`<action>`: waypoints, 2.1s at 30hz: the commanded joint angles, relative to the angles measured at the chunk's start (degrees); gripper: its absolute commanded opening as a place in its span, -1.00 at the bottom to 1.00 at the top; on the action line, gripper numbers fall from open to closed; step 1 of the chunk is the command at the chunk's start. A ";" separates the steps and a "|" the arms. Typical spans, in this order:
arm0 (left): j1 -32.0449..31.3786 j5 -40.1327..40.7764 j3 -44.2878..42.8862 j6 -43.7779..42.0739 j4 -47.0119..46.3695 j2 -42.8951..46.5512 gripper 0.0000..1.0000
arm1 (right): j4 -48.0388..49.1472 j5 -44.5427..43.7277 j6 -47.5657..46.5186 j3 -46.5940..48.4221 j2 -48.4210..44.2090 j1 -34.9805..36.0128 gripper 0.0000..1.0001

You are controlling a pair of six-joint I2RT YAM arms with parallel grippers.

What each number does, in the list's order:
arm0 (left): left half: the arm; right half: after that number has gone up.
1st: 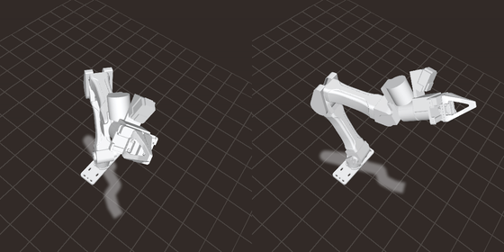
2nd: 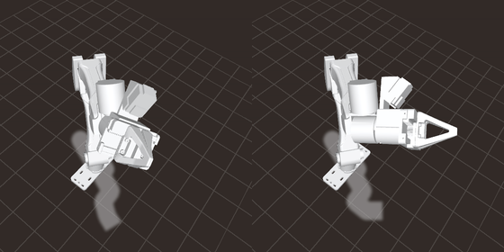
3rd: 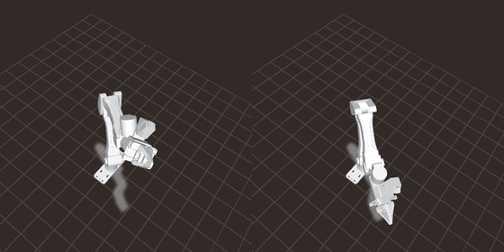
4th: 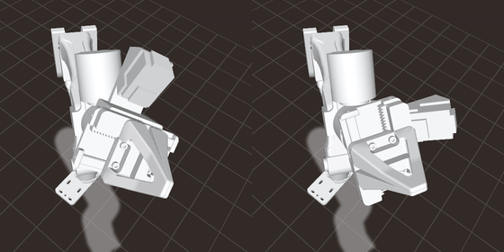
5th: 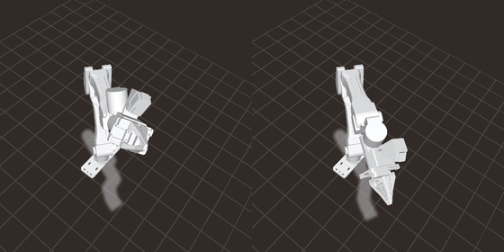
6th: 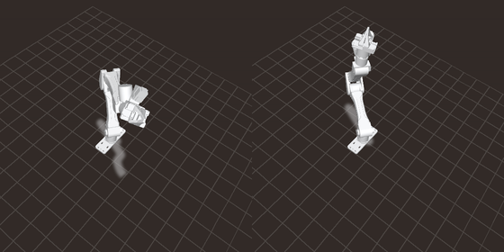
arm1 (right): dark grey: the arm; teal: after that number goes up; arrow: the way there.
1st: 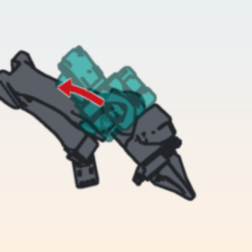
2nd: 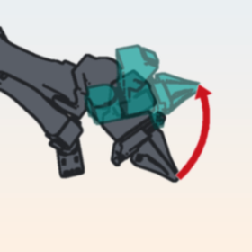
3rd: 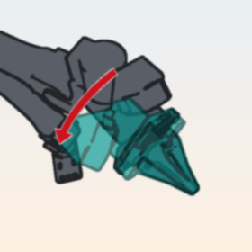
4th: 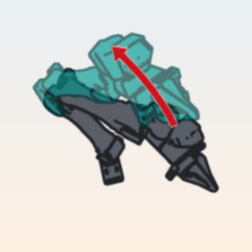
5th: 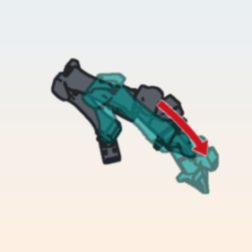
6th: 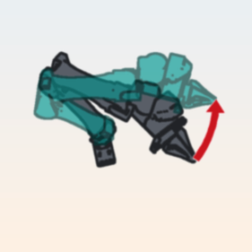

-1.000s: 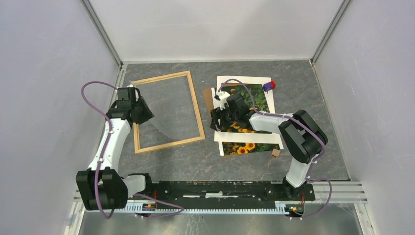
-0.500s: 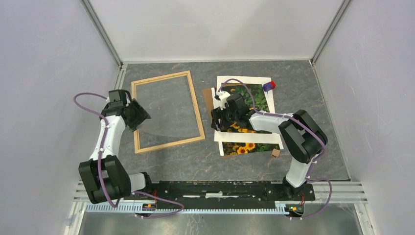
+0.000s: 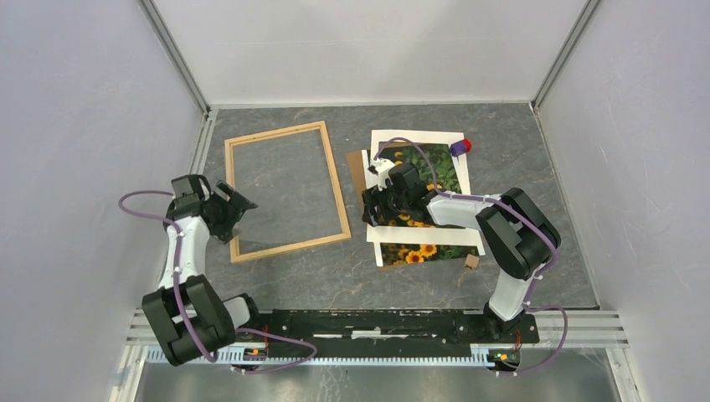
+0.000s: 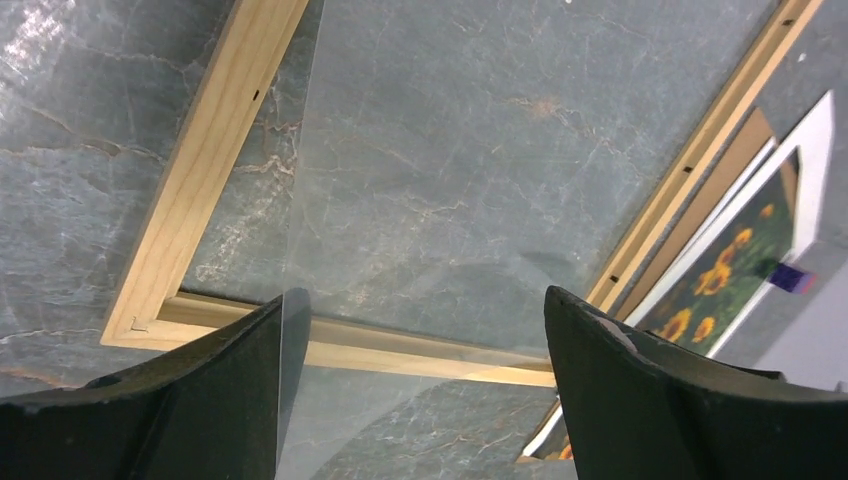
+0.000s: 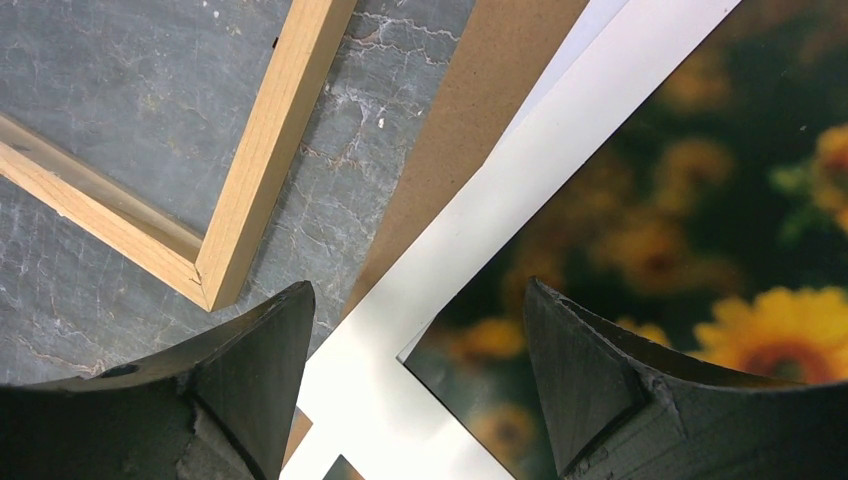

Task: Put the photo into the frame
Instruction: Place the photo frame item in the photo frame.

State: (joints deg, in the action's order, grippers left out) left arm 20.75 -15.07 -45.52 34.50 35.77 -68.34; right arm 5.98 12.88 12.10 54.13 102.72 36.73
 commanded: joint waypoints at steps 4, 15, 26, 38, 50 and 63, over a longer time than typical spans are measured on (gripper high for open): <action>6.90 -11.89 7.87 7.57 -12.89 7.09 0.61 | 2.46 0.72 -0.49 -0.52 -1.47 0.00 0.64; 10.46 -12.43 9.99 10.32 -12.25 9.67 0.65 | 2.72 0.98 -0.43 -0.52 -1.03 -0.04 0.64; 14.05 -16.67 12.46 12.61 -19.24 9.52 0.77 | 3.12 1.65 -0.26 -0.78 -1.38 0.01 0.64; 18.20 -21.90 11.58 15.11 -20.74 0.24 0.65 | 3.80 2.60 -0.14 -1.55 -2.47 0.01 0.64; 19.91 -27.32 7.65 8.16 -25.31 -11.91 0.63 | 4.13 3.25 0.03 -1.92 -2.96 -0.03 0.64; 15.70 -31.42 -0.95 6.60 -31.14 -26.68 0.27 | 4.39 3.76 0.15 -2.01 -2.74 0.00 0.64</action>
State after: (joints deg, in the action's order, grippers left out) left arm 39.11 -43.88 -42.06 43.44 7.99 -91.15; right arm 8.16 16.03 12.16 52.60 102.06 36.73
